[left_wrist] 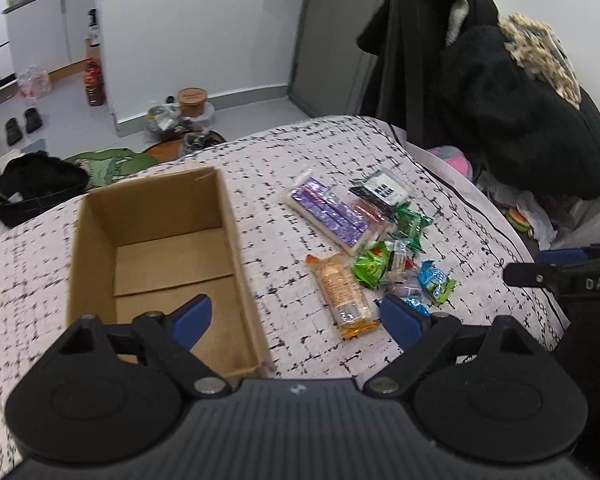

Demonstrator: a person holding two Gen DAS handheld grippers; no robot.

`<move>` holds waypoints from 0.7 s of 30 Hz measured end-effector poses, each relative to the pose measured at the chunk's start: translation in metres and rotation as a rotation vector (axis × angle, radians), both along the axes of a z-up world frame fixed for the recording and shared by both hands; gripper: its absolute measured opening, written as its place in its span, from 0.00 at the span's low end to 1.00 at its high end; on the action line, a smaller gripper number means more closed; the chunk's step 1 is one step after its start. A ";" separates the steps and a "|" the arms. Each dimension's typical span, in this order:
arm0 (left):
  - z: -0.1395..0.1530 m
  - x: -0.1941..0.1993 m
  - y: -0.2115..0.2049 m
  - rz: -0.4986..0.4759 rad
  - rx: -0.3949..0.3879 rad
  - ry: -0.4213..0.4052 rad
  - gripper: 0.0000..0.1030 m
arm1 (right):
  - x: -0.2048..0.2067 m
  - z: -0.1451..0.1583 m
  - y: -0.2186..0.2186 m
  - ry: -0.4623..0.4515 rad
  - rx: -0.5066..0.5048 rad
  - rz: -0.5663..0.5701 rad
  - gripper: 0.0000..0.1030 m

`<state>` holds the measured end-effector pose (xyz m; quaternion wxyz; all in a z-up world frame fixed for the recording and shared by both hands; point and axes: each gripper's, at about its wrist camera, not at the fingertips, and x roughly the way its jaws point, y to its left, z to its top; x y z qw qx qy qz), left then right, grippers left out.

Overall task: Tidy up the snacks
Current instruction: 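Move both tools toward the snack pile beside the cardboard box, then grasp the orange biscuit pack with the left tool while the right grasps a blue candy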

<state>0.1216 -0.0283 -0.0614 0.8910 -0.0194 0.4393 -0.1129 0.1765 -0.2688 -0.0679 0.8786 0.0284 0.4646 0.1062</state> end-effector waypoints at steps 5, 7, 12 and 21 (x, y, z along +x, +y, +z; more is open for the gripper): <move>-0.009 0.016 -0.016 -0.071 0.016 0.009 0.83 | 0.010 -0.011 -0.001 0.030 0.004 -0.013 0.59; -0.014 0.021 -0.022 -0.097 0.030 0.013 0.82 | 0.012 -0.014 -0.002 0.039 0.005 -0.014 0.56; -0.024 0.035 -0.036 -0.132 0.034 0.036 0.76 | 0.017 -0.022 -0.004 0.052 0.002 -0.033 0.52; -0.043 0.061 -0.055 -0.133 0.030 0.090 0.65 | 0.028 -0.039 -0.004 0.070 0.001 -0.061 0.50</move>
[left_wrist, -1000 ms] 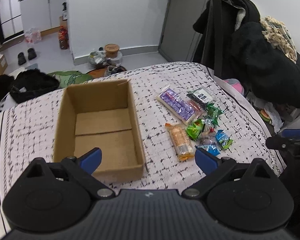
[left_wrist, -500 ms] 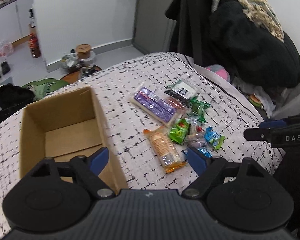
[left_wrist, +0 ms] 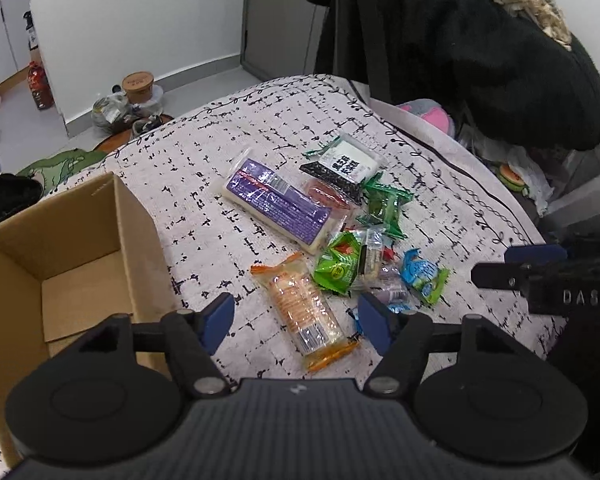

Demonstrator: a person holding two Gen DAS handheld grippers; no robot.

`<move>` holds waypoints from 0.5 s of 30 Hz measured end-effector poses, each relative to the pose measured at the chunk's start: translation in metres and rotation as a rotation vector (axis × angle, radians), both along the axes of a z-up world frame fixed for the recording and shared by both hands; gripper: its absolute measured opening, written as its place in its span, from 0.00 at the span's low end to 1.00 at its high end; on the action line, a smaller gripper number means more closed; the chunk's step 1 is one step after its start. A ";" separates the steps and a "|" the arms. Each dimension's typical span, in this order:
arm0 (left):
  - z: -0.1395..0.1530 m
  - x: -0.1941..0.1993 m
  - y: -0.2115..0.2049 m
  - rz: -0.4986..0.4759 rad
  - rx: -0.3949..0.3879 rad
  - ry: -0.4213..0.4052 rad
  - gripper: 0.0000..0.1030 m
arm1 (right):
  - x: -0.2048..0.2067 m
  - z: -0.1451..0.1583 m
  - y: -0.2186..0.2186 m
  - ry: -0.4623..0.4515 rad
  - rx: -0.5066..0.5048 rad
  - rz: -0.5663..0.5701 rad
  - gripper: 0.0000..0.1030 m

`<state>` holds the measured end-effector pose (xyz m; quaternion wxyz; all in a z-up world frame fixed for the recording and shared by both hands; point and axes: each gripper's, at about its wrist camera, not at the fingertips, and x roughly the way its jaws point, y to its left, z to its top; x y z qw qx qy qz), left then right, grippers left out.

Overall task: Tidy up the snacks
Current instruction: 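Grasp the orange biscuit pack with the left tool while the right grasps a blue candy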

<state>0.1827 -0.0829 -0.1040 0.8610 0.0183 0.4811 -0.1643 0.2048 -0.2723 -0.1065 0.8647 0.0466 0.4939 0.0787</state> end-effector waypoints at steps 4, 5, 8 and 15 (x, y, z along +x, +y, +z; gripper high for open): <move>-0.011 0.011 -0.009 0.018 0.008 0.038 0.62 | 0.004 -0.007 0.002 0.009 -0.003 -0.003 0.50; -0.015 0.012 -0.012 0.021 0.013 0.045 0.62 | 0.005 -0.009 0.003 0.010 -0.005 -0.003 0.50; -0.025 0.016 -0.019 0.024 0.021 0.068 0.61 | 0.009 -0.016 0.004 0.017 -0.015 -0.007 0.50; -0.045 0.025 -0.031 0.051 0.040 0.115 0.59 | 0.021 -0.028 0.009 0.017 -0.014 -0.017 0.49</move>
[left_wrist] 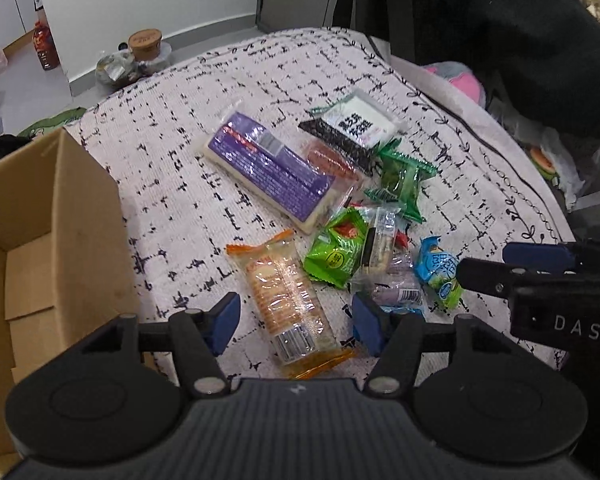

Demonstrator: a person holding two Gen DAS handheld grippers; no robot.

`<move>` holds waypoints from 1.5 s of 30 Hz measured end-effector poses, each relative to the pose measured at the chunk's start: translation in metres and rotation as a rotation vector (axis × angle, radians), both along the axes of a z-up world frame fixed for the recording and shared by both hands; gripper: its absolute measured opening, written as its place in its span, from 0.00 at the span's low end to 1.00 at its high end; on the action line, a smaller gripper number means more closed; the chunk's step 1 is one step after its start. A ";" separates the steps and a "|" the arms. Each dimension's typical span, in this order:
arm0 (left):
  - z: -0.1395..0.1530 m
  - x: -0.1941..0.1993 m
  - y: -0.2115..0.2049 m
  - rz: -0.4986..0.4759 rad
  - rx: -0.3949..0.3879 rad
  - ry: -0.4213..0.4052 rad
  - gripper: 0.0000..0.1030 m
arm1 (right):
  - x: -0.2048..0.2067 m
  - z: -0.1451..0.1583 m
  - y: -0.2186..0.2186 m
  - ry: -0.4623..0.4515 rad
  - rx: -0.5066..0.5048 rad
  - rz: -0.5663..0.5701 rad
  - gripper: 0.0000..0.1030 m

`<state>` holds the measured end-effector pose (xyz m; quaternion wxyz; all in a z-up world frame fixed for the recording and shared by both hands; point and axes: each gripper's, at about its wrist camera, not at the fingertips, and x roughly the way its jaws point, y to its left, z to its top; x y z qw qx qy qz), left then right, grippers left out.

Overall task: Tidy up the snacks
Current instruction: 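Grasp the orange biscuit pack with the left tool while the right grasps a blue candy, then carry the biscuit pack and blue candy over the box with both tools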

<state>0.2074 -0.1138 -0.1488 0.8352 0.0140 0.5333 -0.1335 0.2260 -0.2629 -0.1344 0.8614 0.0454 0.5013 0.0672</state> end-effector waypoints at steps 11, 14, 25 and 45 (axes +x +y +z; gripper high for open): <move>-0.027 0.003 -0.009 0.043 0.038 0.042 0.59 | 0.012 -0.027 0.008 0.029 -0.007 0.001 0.50; -0.034 0.003 -0.007 0.067 0.046 0.058 0.55 | 0.013 -0.035 0.010 0.046 -0.022 0.010 0.50; -0.035 0.000 0.000 0.106 0.033 0.038 0.33 | 0.012 -0.043 0.010 0.058 0.012 0.043 0.32; 0.013 -0.020 0.017 0.099 -0.048 -0.121 0.33 | -0.004 -0.012 0.007 -0.006 0.072 0.013 0.05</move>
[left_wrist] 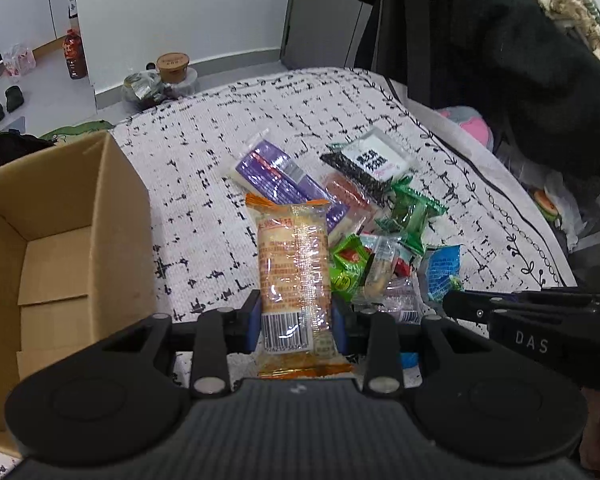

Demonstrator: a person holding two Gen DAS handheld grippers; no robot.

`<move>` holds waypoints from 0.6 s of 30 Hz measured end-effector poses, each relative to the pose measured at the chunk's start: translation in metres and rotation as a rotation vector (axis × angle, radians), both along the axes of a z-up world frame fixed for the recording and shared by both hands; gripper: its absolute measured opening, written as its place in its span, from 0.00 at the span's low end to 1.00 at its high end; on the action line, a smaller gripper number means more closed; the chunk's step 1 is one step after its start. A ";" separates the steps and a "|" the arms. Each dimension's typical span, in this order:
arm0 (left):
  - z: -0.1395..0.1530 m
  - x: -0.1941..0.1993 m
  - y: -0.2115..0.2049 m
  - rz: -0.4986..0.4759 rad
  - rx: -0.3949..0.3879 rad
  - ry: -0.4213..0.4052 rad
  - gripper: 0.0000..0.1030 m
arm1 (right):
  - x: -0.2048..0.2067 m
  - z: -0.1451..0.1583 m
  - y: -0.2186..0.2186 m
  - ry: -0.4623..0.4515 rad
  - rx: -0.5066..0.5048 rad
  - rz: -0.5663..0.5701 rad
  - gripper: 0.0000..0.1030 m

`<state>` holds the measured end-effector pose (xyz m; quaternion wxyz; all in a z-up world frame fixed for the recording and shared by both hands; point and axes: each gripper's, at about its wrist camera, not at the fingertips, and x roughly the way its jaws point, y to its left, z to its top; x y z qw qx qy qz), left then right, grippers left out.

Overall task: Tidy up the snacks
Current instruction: 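Carry the biscuit pack and blue candy over the box with both tools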

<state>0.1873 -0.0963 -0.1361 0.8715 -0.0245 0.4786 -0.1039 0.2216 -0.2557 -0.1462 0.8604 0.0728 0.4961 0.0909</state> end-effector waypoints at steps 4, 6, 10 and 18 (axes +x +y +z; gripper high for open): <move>0.011 -0.005 0.007 0.004 -0.009 -0.039 0.33 | -0.002 0.013 0.005 -0.029 0.010 -0.002 0.04; 0.019 -0.006 0.013 0.008 -0.014 -0.064 0.33 | -0.003 0.020 0.009 -0.047 0.013 0.001 0.04; 0.033 -0.009 0.026 0.020 -0.013 -0.106 0.33 | -0.004 0.032 0.019 -0.075 0.024 0.012 0.04; 0.051 -0.022 0.055 0.057 -0.028 -0.153 0.33 | -0.009 0.054 0.053 -0.130 0.049 0.053 0.04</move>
